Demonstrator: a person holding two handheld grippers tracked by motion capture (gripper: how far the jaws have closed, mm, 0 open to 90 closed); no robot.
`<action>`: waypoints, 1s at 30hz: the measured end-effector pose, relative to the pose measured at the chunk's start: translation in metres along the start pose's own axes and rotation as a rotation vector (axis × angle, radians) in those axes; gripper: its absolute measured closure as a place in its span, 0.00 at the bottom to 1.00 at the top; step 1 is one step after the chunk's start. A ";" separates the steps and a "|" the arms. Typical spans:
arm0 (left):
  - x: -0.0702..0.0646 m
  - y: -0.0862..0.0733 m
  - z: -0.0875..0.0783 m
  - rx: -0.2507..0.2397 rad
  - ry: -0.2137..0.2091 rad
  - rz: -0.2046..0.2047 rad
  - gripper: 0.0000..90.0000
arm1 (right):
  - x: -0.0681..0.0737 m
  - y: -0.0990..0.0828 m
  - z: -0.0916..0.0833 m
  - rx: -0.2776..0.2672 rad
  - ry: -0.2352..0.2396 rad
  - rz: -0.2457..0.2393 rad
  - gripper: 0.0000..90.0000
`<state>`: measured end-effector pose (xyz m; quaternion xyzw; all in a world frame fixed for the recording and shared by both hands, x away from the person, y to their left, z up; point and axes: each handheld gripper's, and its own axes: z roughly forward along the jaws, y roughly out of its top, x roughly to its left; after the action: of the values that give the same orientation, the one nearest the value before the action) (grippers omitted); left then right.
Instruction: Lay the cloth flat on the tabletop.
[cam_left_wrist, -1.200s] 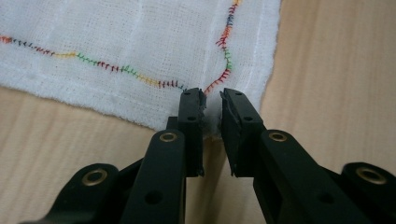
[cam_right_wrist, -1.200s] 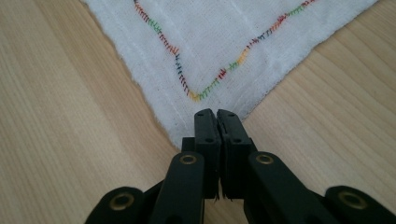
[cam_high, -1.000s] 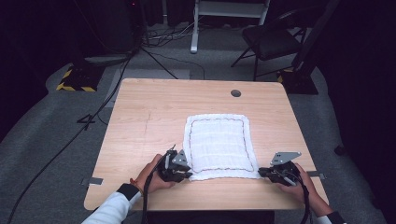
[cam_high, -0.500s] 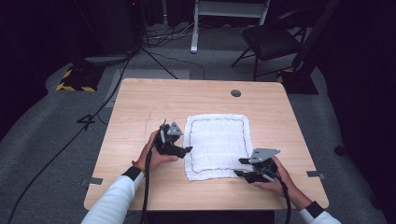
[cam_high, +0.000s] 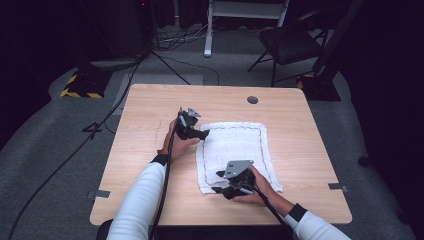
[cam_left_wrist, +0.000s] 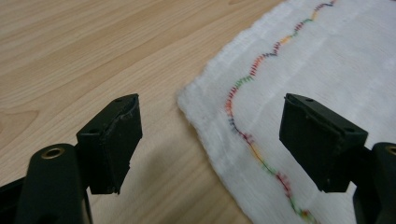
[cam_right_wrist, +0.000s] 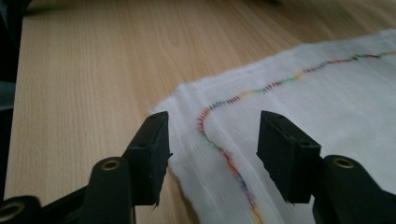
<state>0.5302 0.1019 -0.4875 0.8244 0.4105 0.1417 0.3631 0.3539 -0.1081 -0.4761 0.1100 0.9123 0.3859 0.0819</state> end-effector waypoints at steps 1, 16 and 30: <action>0.001 0.001 0.004 0.005 0.011 0.000 0.25 | 0.002 0.002 0.003 -0.001 -0.002 -0.011 0.50; 0.003 -0.008 0.011 0.013 0.018 0.024 0.28 | 0.014 0.010 0.034 0.046 0.021 -0.044 0.54; 0.013 -0.014 0.003 -0.006 -0.103 0.017 0.92 | 0.011 0.011 0.033 0.052 -0.060 0.005 0.93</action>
<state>0.5315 0.1160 -0.4999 0.8330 0.3837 0.1033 0.3850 0.3523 -0.0748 -0.4915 0.1259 0.9189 0.3586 0.1053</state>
